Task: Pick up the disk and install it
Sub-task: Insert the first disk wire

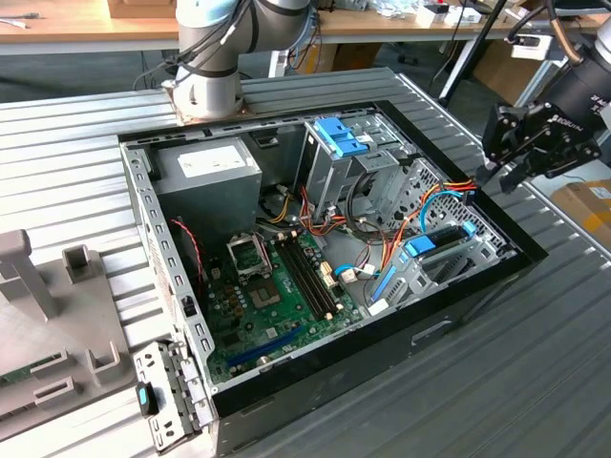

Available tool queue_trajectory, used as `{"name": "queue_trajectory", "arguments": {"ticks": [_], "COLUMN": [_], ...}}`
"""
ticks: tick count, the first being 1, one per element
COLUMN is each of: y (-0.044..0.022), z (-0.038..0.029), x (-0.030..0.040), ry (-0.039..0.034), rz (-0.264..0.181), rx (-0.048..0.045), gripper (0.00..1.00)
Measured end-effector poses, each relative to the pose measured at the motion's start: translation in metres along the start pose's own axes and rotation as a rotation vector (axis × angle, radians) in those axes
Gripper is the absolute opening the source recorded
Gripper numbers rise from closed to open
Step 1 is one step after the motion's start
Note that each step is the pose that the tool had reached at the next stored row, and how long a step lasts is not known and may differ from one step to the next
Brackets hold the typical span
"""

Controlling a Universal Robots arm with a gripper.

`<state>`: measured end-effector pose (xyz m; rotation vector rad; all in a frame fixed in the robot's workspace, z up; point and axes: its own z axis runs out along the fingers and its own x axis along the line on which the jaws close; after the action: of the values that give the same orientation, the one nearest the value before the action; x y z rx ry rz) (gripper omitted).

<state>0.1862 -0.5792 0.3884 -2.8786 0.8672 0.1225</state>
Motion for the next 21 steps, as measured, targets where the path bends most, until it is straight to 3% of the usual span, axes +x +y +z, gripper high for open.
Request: {"name": "queue_trajectory", "arguments": {"ticks": [2, 3, 4, 6, 9, 12, 13, 14, 15, 16, 18, 21], "y": [-0.0057, -0.0104, -0.0115, -0.0112, -0.0105, -0.0103, -0.0100, -0.0096, -0.0089, -0.0078, -0.0038, 0.0040], "z": [0.0011, 0.0024, 0.0028, 0.0028, 0.0035, 0.0036, 0.0036, 0.0036, 0.0037, 0.0038, 0.0041, 0.0051], "x": [0.0079, 0.0150, 0.0166, 0.0162, 0.0154, 0.0151, 0.0148, 0.0141, 0.0130, 0.0117, 0.0072, -0.0013], "ry": [-0.0015, -0.0037, -0.0043, -0.0049, -0.0157, -0.0158, -0.0116, 0.0083, 0.0328, 0.0416, 0.0508, 0.0545], "rz": [-0.001, -0.003, -0.004, -0.005, -0.028, -0.041, -0.042, -0.047, -0.052, -0.054, -0.056, -0.057], "rx": [-0.0009, -0.0017, -0.0018, -0.0010, 0.0112, 0.0136, 0.0183, 0.0343, 0.0519, 0.0593, 0.0686, 0.0721], "gripper": [0.44, 0.44, 0.44, 0.44, 0.44, 0.44, 0.44, 0.44, 0.44, 0.44, 0.44, 0.44]}}
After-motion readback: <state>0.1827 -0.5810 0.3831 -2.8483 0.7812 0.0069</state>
